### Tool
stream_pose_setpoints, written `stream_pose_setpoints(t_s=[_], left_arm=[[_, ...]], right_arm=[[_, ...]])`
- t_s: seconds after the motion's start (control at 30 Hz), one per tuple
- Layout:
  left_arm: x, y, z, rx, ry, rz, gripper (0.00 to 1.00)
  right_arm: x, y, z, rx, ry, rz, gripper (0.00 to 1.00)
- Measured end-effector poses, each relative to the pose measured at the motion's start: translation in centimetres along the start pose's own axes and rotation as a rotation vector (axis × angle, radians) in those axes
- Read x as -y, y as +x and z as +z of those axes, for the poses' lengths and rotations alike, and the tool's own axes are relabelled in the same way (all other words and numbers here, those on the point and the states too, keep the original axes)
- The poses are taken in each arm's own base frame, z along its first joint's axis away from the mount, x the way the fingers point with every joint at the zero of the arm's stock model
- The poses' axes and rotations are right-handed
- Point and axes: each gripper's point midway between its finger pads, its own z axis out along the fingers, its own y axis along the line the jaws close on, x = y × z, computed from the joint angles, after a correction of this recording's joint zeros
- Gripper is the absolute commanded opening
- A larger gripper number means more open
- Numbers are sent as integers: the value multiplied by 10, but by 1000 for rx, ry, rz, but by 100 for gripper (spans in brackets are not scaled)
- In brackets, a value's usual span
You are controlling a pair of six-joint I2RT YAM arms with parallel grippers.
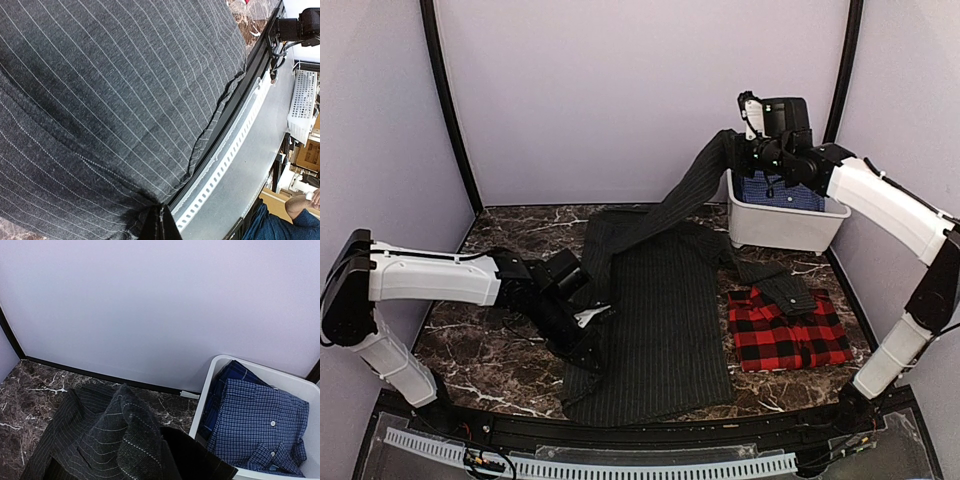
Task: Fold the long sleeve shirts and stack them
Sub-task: Fold the flattened shirt at the center of the board.
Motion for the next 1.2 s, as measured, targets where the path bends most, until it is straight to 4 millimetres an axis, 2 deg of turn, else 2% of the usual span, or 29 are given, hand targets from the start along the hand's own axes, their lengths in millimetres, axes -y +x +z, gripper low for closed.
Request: stream_pose_setpoints(t_s=[0.4,0.73,1.07,1.17,1.2], left_arm=[[-6,5,14,-54,8,-24,0],[-7,6,24,-82,38,-29,0],[-4,8,28,-100,65,-23,15],[-3,9,29,-105,75,-19,23],[-3,9,29,-107,77,-17,29]], right_arm=[[-4,3,2,-9,-25,0,0],[-19,67,10,-157,-112,30,0],[-46,83,1,-222,-275,78,0],[-57,89,-4,-254,-331,83,0],[-59,91,-6,-262,-346,83,0]])
